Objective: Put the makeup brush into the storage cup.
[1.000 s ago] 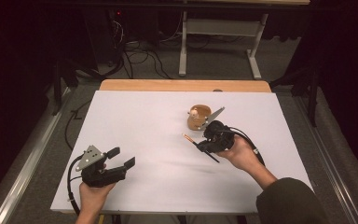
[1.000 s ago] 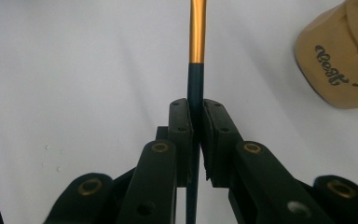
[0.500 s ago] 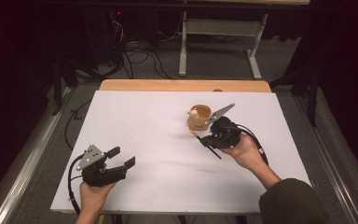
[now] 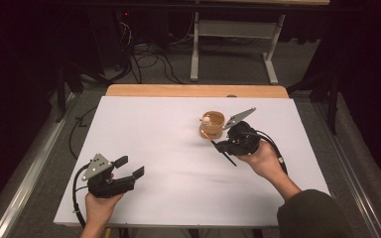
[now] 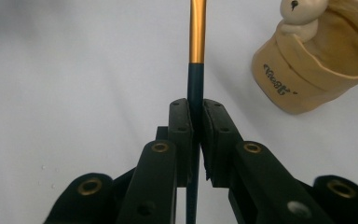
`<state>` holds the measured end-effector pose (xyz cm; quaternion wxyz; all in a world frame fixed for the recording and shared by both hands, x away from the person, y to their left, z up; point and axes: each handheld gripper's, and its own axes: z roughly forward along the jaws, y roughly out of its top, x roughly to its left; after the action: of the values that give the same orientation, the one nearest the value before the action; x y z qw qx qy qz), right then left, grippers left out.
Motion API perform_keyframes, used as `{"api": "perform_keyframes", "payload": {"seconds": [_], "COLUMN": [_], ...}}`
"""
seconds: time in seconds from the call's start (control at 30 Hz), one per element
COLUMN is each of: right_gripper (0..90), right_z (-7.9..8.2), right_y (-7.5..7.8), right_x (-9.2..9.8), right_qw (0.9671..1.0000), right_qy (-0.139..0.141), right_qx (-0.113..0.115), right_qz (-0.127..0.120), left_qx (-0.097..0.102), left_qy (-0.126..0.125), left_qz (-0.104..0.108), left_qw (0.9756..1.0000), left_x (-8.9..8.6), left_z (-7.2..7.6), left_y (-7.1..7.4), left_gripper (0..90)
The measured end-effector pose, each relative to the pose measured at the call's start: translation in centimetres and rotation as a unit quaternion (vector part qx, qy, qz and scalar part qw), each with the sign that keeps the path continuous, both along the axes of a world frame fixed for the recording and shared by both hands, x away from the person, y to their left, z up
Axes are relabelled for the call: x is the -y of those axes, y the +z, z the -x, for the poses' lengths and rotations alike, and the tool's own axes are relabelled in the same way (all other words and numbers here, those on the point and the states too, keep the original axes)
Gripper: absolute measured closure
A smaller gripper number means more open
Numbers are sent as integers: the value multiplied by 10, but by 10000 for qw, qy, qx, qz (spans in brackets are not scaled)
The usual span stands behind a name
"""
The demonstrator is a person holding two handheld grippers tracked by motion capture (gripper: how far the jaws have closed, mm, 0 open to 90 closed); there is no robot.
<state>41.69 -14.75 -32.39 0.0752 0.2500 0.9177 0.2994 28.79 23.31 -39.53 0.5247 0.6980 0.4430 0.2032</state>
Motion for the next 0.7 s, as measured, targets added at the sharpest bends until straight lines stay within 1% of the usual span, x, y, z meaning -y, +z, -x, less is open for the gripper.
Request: {"api": "perform_keyframes", "payload": {"seconds": [0.3, 0.37, 0.5, 0.57, 0.7], "right_gripper": [849, 849, 849, 849, 849], "right_z": [-3, -3, -3, -5, -5], "right_y": [2, 3, 3, 4, 6], "right_x": [3, 2, 2, 3, 3], "right_qw": [9999, 9999, 9999, 9997, 9995], "right_qy": [-71, -111, -98, -154, -198], "right_qx": [32, 33, 66, 84, 99], "right_qz": [-116, -123, -101, -193, -210], "left_qx": [-8, -7, 3, 0, -4], "left_qy": [4, 5, 21, 20, 15], "left_qz": [-5, -7, -8, -12, -13], "left_qw": [10000, 10000, 10000, 10000, 10000], "left_x": [0, 0, -1, 0, 0], "left_z": [0, 0, 1, 0, 0], "left_y": [0, 0, 0, 0, 0], "left_gripper": [269, 269, 270, 269, 269]}}
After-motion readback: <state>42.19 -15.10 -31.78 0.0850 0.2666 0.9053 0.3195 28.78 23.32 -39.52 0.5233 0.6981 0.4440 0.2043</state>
